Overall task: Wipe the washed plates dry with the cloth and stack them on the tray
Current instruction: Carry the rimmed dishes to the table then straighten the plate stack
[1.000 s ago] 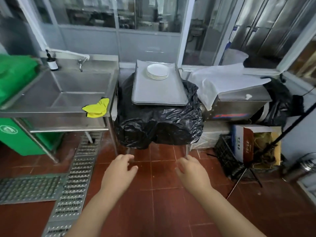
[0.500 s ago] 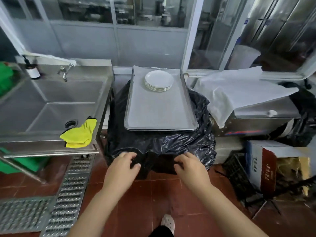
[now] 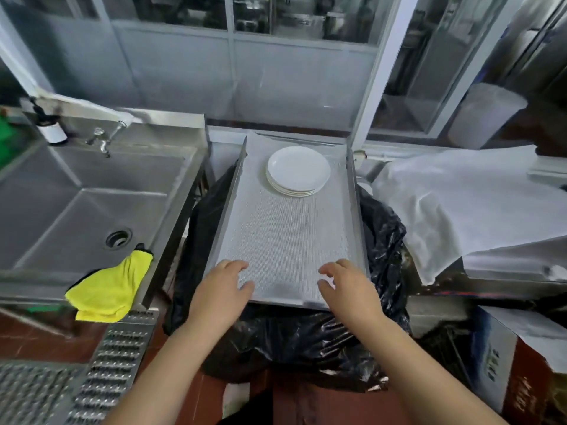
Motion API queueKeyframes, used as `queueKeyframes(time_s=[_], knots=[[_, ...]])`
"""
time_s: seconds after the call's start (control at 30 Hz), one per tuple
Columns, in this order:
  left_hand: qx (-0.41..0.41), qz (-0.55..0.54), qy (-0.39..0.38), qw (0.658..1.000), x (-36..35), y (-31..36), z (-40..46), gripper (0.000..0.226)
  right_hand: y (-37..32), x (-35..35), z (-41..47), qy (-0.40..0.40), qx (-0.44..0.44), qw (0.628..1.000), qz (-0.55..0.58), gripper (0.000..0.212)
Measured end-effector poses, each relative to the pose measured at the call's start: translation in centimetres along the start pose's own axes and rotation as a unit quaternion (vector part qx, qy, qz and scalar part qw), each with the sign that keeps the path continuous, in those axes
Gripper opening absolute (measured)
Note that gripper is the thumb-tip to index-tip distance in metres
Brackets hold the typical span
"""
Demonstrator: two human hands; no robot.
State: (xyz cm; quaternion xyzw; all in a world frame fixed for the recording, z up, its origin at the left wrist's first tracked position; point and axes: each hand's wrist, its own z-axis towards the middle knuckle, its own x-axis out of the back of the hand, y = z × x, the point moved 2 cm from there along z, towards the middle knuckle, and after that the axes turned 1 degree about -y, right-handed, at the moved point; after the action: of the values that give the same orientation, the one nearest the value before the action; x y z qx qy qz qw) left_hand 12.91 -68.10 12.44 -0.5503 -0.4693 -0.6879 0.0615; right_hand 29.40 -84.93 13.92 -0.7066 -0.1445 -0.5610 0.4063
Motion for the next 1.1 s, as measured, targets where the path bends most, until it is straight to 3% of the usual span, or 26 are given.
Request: queueKeyframes(time_s=[0.33, 0.5, 0.7, 0.77, 0.87, 1.1], knots=[[-0.050, -0.002, -0.060, 0.997, -1.3, 0.9, 18.5, 0.044, 1.4, -0.4, 15.2, -0.014, -0.122, 0.990, 0.067, 0.030], [-0.036, 0.002, -0.093, 0.995, -2.2, 0.9, 28.1, 0.050, 2.5, -1.7, 22.9, -0.020, -0.195, 0.974, 0.110, 0.038], [-0.022, 0.009, -0.069, 0.997, -3.6, 2.0, 37.6, 0.045, 4.4, -3.2, 30.6, 0.012, -0.316, 0.924, 0.214, 0.055], [-0.005, 0.000, -0.071, 0.997, -4.4, 2.3, 39.9, 0.044, 4.8, -3.5, 32.7, 0.023, -0.343, 0.905, 0.249, 0.050], [0.011, -0.015, -0.073, 0.997, -5.5, 2.3, 42.6, 0.047, 5.6, -4.1, 35.1, 0.034, -0.385, 0.861, 0.330, 0.024], [0.048, -0.075, -0.107, 0.990, -7.0, 1.4, 46.1, 0.054, 6.2, -4.6, 38.0, 0.070, -0.413, 0.822, 0.386, 0.024]])
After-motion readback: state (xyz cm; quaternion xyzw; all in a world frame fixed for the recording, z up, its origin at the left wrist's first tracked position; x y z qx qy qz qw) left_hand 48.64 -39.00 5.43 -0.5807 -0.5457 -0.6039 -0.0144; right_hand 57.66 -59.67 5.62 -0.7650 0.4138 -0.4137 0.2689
